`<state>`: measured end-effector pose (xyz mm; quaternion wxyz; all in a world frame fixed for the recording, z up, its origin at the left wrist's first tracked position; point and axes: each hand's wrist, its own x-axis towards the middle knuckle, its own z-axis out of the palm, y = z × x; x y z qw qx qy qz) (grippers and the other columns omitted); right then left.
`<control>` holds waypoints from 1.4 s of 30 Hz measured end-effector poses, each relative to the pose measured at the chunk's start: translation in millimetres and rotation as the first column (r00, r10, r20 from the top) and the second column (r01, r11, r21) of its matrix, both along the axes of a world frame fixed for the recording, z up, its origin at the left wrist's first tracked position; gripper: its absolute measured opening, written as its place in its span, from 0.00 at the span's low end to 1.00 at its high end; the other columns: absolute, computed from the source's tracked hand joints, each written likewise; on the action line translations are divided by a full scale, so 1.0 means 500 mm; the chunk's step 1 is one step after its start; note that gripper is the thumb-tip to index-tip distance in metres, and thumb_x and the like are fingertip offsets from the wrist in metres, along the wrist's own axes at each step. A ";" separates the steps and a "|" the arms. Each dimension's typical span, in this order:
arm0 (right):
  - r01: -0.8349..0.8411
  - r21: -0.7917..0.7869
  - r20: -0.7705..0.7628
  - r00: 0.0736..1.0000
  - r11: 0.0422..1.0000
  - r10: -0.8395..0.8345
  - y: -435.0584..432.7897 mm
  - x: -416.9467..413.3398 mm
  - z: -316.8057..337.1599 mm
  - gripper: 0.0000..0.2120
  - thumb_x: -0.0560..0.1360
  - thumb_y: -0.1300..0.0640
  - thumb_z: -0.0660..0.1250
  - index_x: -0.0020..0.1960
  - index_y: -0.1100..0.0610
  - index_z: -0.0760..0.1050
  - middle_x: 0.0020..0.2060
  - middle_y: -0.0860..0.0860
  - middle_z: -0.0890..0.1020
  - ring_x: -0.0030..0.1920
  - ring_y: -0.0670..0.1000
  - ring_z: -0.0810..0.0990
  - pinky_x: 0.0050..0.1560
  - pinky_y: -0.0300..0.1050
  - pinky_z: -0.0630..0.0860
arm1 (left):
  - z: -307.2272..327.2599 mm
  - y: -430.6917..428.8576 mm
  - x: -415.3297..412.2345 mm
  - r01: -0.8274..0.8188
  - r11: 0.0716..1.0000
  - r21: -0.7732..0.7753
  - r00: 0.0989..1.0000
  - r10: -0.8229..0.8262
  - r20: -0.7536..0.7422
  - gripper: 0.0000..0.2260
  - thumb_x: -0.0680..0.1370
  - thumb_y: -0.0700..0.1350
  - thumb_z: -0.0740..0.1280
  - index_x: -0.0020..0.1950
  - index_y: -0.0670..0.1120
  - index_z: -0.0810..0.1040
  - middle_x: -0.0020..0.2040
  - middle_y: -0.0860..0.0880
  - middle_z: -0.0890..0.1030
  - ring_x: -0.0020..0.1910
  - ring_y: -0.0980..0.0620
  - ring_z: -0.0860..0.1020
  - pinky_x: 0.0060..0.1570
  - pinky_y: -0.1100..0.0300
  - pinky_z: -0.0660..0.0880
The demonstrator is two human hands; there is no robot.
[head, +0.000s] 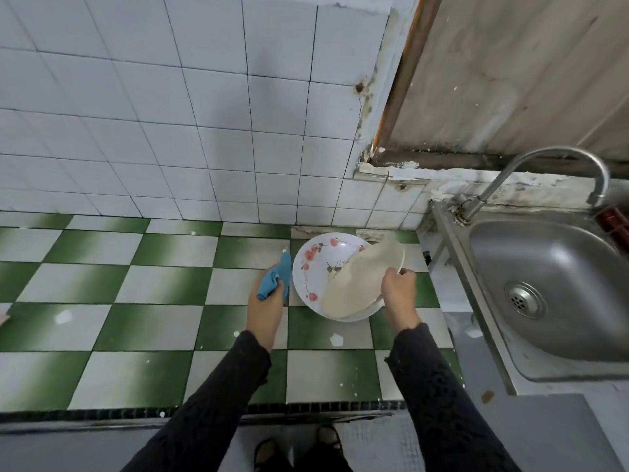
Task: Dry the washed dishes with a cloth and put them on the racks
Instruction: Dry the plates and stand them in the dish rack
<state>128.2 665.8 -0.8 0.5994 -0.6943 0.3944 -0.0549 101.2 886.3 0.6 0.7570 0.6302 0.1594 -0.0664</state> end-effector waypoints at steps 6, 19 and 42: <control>-0.035 -0.149 0.164 0.985 0.988 0.060 0.013 -0.014 0.033 0.20 0.86 0.51 0.55 0.73 0.61 0.64 0.54 0.53 0.76 0.48 0.50 0.76 0.44 0.44 0.71 | -0.006 0.002 0.004 0.017 1.000 0.026 1.000 -0.017 0.017 0.10 0.84 0.43 0.58 0.65 0.51 0.70 0.52 0.41 0.76 0.42 0.43 0.75 0.66 0.38 0.68; -0.061 0.281 0.284 0.958 0.958 -0.023 0.013 0.002 0.065 0.19 0.86 0.47 0.53 0.70 0.54 0.71 0.62 0.56 0.80 0.59 0.56 0.79 0.56 0.52 0.79 | 0.012 -0.086 0.028 0.158 0.985 0.072 0.965 -0.169 0.202 0.18 0.80 0.53 0.64 0.70 0.54 0.69 0.62 0.51 0.78 0.58 0.56 0.79 0.51 0.64 0.79; -0.298 0.742 0.407 0.912 0.600 -0.051 -0.118 0.049 0.110 0.31 0.78 0.40 0.63 0.74 0.57 0.69 0.63 0.61 0.81 0.61 0.60 0.82 0.55 0.59 0.82 | 0.035 -0.226 0.095 0.351 0.214 0.912 0.675 -0.732 -0.088 0.28 0.84 0.59 0.46 0.80 0.50 0.41 0.80 0.54 0.42 0.79 0.54 0.39 0.74 0.60 0.34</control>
